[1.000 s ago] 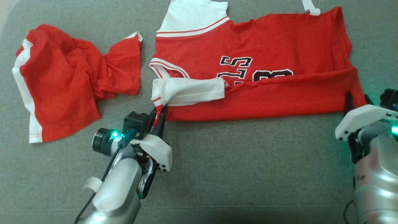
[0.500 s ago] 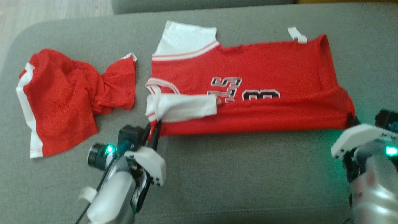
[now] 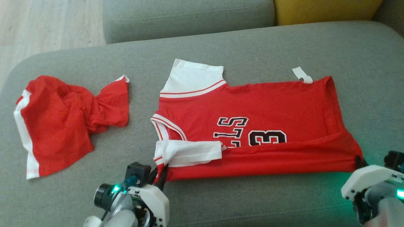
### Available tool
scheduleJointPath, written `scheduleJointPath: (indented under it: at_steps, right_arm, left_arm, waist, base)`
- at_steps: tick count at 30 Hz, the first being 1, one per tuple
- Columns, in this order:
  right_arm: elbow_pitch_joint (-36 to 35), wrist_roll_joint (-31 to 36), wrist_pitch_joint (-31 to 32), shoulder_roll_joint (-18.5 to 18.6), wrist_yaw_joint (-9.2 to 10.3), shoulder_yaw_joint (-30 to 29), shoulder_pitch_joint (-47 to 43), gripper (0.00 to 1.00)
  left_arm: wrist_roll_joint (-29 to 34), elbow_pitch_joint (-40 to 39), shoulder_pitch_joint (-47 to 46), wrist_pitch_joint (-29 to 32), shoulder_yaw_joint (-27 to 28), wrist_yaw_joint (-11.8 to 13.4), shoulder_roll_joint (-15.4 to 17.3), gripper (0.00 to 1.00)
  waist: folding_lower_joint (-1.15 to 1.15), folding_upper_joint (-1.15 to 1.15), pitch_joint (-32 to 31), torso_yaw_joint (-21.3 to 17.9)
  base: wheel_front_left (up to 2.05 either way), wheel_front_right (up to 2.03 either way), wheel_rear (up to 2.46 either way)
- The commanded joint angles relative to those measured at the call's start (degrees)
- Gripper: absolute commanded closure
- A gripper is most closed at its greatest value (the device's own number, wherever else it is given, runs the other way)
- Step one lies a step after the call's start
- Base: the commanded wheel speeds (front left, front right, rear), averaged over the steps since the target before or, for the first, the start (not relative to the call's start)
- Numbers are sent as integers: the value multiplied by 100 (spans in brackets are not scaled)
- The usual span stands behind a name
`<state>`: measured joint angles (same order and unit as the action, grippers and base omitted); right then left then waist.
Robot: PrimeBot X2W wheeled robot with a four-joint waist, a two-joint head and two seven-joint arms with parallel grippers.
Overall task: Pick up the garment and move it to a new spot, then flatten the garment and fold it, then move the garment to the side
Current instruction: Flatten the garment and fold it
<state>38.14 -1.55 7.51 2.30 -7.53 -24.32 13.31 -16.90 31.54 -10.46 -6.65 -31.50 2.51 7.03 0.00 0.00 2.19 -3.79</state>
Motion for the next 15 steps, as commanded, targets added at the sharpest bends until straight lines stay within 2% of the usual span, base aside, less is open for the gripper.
scheduleJointPath:
  at_steps: [1, 2, 3, 15]
  right_arm:
    - [-297, -66, -68, 60, 4, 139, 146, 0]
    - [-374, -140, -91, 60, 4, 193, 124, 0]
    - [-458, -205, -121, 60, 4, 282, 108, 0]
    - [-1615, -326, -742, 58, 4, 1047, 234, 0]
  left_arm:
    - [-26, -193, -242, -62, 197, 50, 144, 56]
    - [-1, -204, -248, -103, 200, 92, 155, 13]
    - [4, -211, -254, -141, 214, 131, 158, 0]
    - [-63, -604, -759, -546, 513, 277, 281, 0]
  waist:
    - [0, 0, 4, -23]
    - [0, 0, 11, -38]
    - [0, 0, 20, -54]
    - [0, 0, 327, -145]
  base:
    - [0, 0, 0]
    - [0, 0, 0]
    - [0, 0, 0]
    - [0, 0, 0]
